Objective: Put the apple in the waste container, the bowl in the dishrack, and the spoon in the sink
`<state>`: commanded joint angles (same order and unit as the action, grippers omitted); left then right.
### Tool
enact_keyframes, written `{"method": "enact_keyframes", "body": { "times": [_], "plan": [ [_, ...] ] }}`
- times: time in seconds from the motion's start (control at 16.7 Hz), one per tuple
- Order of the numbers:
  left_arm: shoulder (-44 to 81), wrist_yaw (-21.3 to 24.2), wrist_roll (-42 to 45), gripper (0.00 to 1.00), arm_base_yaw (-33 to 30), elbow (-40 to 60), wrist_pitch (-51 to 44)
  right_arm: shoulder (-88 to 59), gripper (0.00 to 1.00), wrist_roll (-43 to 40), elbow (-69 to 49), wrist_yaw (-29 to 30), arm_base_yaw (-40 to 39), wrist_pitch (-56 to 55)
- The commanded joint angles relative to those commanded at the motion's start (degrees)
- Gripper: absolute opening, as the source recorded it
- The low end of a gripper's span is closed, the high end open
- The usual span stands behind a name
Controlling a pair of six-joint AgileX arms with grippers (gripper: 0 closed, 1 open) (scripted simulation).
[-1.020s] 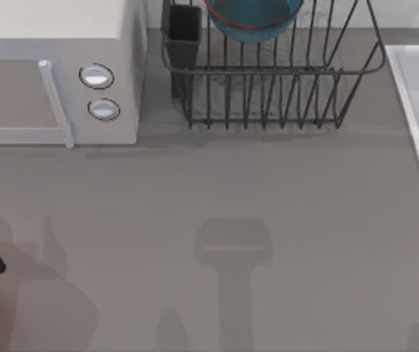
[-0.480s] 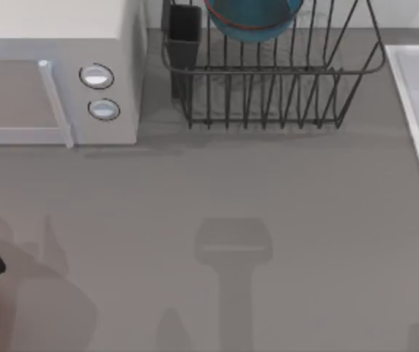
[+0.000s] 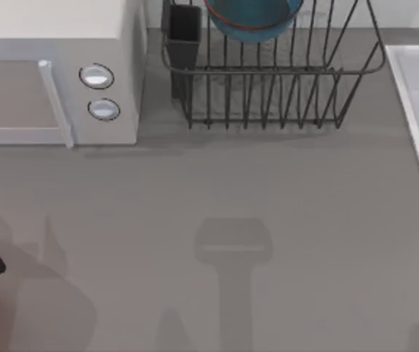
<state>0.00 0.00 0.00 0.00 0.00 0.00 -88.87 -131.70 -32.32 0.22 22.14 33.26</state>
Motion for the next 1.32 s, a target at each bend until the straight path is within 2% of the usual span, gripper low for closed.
{"method": "enact_keyframes", "body": {
  "times": [0.3,0.36,0.6,1.02,1.32],
  "plan": [
    [0.0,0.0,0.0,1.00,0.0,0.0,0.0,0.0,0.00,0.0,0.0,0.0,0.0,0.0],
    [0.0,0.0,0.0,1.00,0.0,0.0,0.0,4.3,0.00,2.2,-2.4,1.6,-0.7,5.3],
    [0.0,0.0,0.0,1.00,0.0,0.0,0.0,5.7,0.00,1.6,-5.5,1.6,-0.6,9.5],
    [0.0,0.0,0.0,1.00,0.0,0.0,0.0,12.9,0.00,1.4,-17.3,1.7,-0.4,29.8],
    [0.0,0.0,0.0,1.00,0.0,0.0,0.0,14.3,0.00,1.7,-19.2,1.7,-0.4,32.1]
  ]
}}
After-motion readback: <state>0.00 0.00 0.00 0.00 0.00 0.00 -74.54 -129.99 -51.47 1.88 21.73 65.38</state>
